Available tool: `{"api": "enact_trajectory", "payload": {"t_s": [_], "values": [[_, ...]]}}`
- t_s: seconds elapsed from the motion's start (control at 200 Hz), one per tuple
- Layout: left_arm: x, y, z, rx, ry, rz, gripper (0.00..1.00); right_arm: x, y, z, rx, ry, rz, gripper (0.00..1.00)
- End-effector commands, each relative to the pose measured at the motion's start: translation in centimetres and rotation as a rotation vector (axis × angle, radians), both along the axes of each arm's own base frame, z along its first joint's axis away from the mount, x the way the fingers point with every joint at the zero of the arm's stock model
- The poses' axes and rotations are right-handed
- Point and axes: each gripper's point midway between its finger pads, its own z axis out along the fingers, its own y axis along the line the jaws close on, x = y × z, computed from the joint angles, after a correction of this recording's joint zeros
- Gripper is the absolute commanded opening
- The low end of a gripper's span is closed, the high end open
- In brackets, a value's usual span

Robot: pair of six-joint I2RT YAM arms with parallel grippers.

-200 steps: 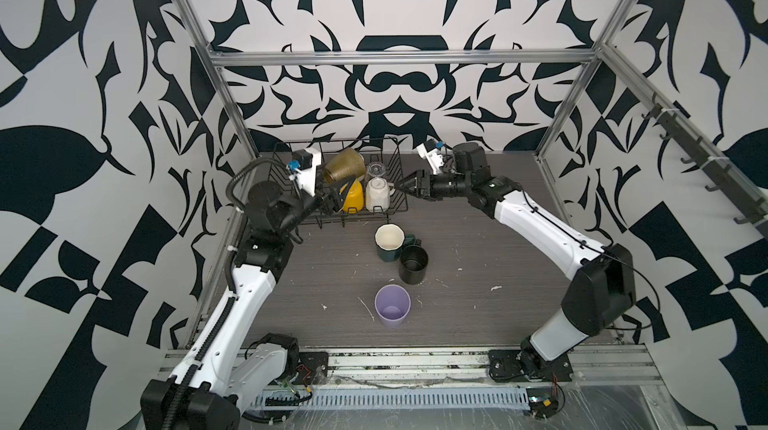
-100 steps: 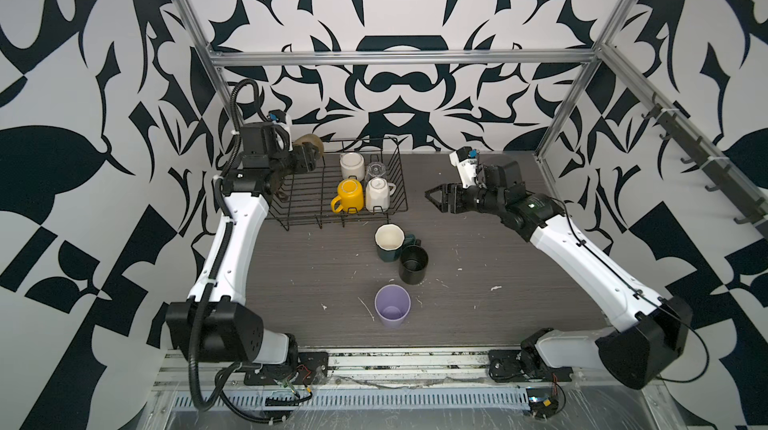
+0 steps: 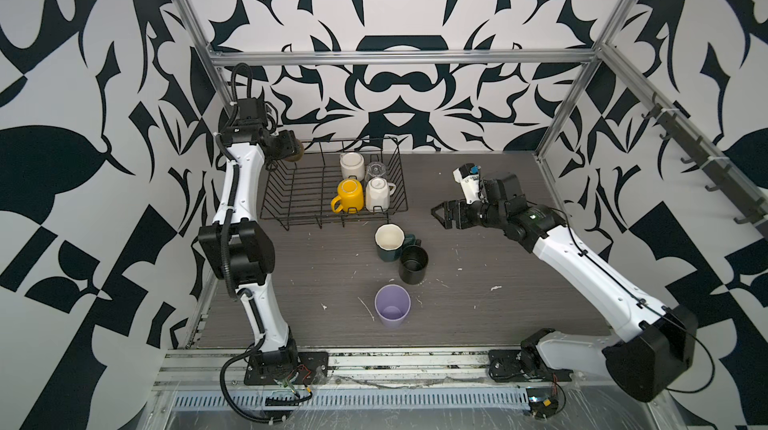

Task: Load cups into a dish rack
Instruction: Place the cup upside down at the dish rack.

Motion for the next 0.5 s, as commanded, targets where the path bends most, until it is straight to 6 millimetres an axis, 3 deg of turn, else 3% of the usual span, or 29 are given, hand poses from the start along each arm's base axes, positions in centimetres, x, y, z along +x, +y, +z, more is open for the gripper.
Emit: {"api": "enact_trajectory", "payload": {"t_s": [0.0,0.27,0.495], "values": [[-0.9,1.3,-2.5,0.046,0.126,0.031,0.0,-0.3,-0.9,0.5,-0.008,-0.028,-0.024,0.93],[1.6,3.4,-7.4,0.107,0.219,0.077,0.0,-1.7,-1.3,-1.2,-0.003,0.024,-0.029,0.93],[2.9,3.8,-11.5,0.118,0.294,0.084,0.0,-2.9,-2.2,-3.8,-0.044,0.107,-0.054,0.88]]}}
